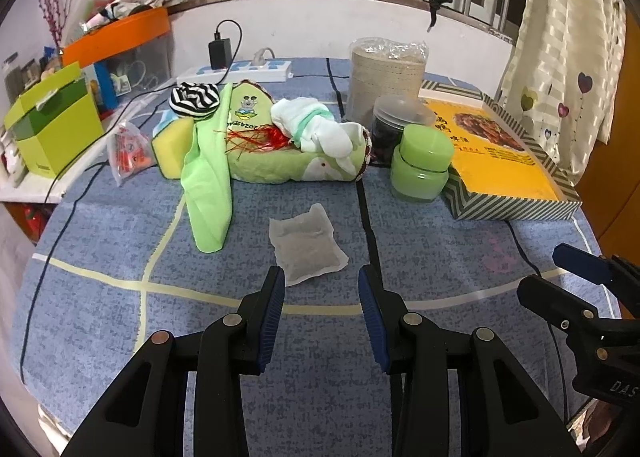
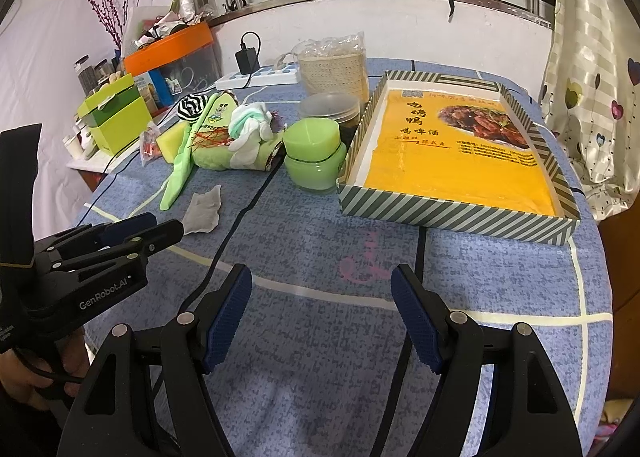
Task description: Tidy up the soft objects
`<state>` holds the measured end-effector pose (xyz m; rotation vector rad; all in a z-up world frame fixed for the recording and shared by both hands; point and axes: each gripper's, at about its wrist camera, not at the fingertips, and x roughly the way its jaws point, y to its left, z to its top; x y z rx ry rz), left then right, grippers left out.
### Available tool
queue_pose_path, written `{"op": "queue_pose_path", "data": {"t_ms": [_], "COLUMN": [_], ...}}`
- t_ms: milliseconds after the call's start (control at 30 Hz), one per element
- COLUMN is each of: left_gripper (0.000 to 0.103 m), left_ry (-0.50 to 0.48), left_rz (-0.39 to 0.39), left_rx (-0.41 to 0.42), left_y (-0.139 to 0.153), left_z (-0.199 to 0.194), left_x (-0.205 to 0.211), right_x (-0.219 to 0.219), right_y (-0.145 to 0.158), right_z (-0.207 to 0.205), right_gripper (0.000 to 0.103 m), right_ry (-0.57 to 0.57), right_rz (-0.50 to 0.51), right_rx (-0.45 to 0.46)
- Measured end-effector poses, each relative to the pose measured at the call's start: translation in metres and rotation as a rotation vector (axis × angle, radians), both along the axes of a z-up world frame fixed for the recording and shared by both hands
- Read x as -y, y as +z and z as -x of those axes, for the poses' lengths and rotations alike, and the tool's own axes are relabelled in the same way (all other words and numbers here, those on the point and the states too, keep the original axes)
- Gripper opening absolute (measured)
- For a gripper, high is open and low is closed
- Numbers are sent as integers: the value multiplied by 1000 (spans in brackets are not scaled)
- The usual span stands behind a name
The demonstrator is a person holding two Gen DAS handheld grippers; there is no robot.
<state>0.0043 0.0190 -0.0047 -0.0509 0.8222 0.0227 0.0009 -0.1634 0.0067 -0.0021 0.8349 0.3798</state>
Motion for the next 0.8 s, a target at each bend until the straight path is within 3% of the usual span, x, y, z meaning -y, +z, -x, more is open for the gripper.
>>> {"op": "queue_pose_path", "data": {"t_ms": [800], "left_gripper": [37], "left_ry": [18], "left_rz": [12], "left_rx": [-19], "left_y": [-5], "left_z": [-11], "left_x": [-11], "right_x": [-5], "right_y": [-5], "right_z": [-11], "right_gripper": [73], "right_ry": [6], "right_rz": [2], "right_rx": [-19]}}
